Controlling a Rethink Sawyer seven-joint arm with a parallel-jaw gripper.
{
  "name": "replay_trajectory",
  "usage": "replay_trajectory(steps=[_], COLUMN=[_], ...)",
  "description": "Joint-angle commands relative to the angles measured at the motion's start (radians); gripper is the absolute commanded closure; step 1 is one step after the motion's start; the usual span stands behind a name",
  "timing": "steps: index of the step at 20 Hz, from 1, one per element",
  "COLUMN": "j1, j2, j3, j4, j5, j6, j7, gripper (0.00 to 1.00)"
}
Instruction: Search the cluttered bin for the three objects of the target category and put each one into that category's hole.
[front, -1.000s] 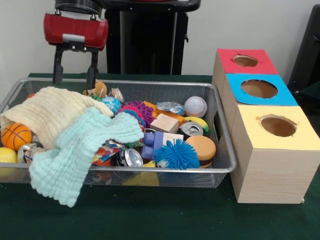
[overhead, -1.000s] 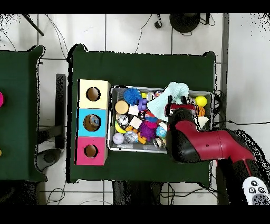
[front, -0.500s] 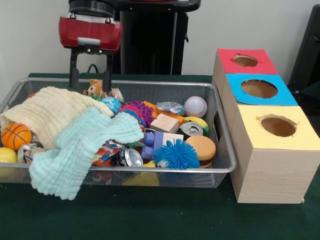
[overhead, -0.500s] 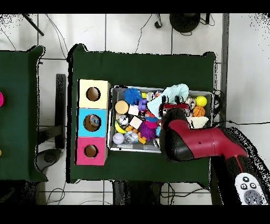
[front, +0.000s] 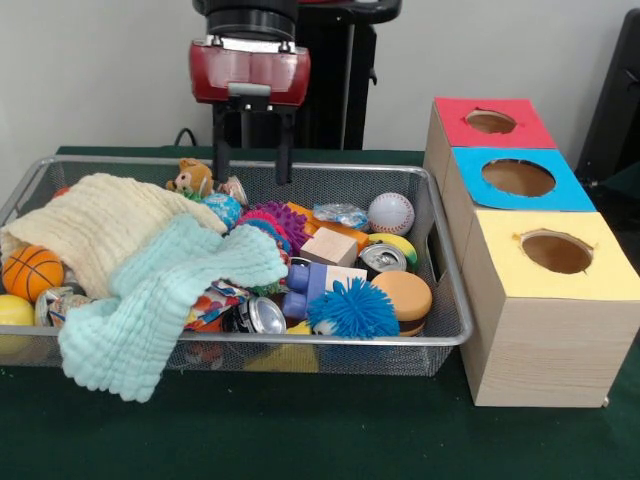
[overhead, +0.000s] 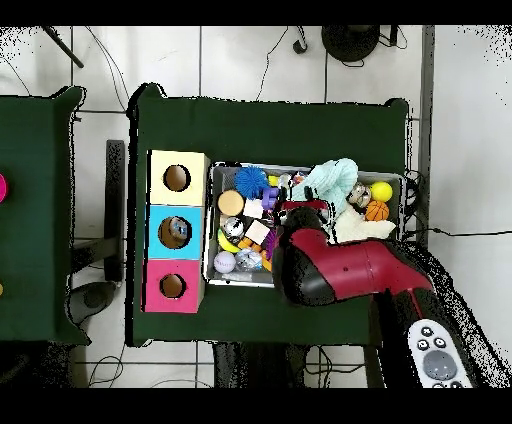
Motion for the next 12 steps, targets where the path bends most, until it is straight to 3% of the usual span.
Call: replay_trajectory(steps=[1,12], j1=[0.057,0.142], j2=[0.076,0.176], j3=[-0.101,-0.246], j4=[0.077,0.123], j5=[0.045,0.112], j6=[0.047,-0.095], j7=[0.158,0.206], gripper=[0.00,0.00])
